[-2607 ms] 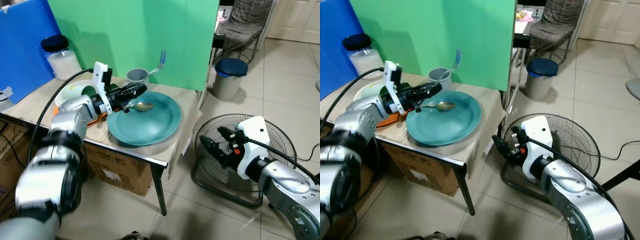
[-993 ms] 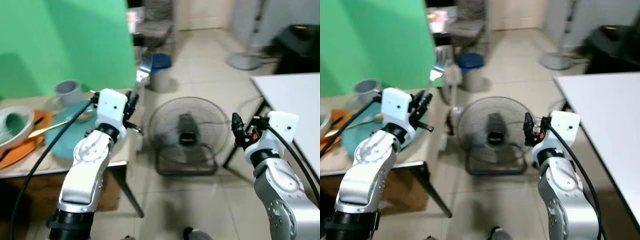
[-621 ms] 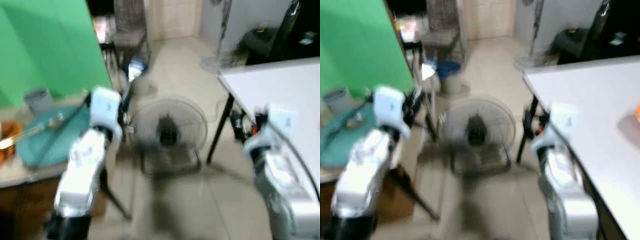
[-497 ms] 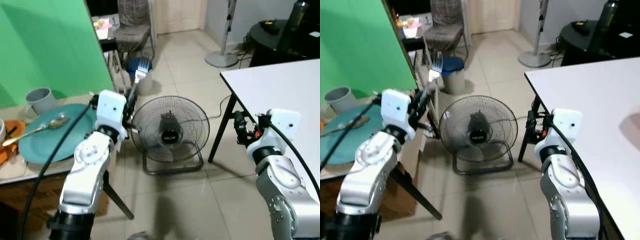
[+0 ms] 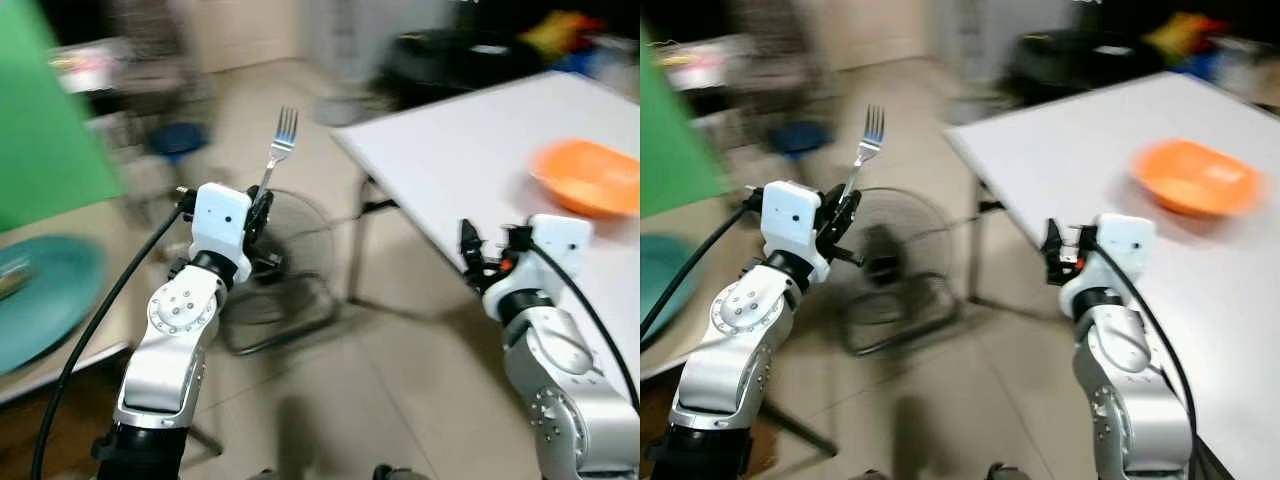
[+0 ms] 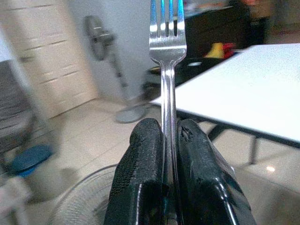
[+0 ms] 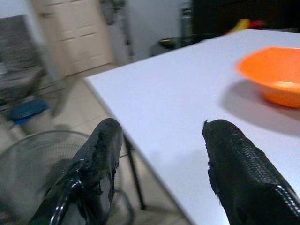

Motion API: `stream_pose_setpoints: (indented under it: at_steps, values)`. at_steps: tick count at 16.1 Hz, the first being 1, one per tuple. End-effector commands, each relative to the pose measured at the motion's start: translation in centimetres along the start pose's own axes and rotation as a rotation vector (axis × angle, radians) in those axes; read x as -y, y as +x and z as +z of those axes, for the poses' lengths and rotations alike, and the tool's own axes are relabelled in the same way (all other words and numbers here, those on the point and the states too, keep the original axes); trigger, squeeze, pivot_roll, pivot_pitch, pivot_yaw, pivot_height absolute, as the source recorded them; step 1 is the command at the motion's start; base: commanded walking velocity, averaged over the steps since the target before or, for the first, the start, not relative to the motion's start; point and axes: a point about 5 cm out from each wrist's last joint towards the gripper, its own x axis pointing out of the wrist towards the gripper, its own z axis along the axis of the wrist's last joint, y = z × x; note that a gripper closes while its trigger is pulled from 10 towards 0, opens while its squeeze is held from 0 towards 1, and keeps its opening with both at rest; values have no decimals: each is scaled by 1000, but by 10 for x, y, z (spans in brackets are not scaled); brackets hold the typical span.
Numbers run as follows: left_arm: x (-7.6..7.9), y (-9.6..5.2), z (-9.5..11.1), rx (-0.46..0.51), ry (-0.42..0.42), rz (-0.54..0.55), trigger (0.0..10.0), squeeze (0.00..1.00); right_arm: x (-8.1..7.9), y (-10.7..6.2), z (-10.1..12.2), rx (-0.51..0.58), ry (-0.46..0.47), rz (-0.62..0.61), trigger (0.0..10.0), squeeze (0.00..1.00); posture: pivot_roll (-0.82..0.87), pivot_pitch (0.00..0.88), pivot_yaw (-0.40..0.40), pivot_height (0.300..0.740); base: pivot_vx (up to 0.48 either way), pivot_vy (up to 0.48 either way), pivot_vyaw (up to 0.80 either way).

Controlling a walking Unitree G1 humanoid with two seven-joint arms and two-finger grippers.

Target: Setting the table

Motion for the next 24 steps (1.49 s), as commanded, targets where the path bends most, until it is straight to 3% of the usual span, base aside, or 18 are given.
stream_pose_setpoints:
  at_steps: [1, 16, 20, 22, 24]
  values:
    - [0, 3, 4, 15, 1, -10, 10000, 0, 2, -1, 2, -1, -8, -12, 10000, 0, 31, 0, 78, 740, 0, 371, -781]
    - [-6, 9, -3, -18, -12, -33, 10000, 0, -2, 2, 2, -33, -11, 11, 10000, 0, 22, 0, 91, 740, 0, 446, -779]
    - [-4, 3, -4, -29, 3, -11, 10000, 0, -3, 5, 1, -47, -7, 21, 10000, 0, 47, 0, 70, 740, 0, -360, -777]
    - [-8, -1, -5, -42, -57, 28, 10000, 0, -4, 5, 1, -51, -13, 36, 10000, 0, 54, 0, 60, 740, 0, 0, -384]
    - [-8, -4, -7, -44, -60, 23, 10000, 0, -4, 5, 0, -57, -23, 41, 10000, 0, 54, 0, 61, 740, 0, 0, 0]
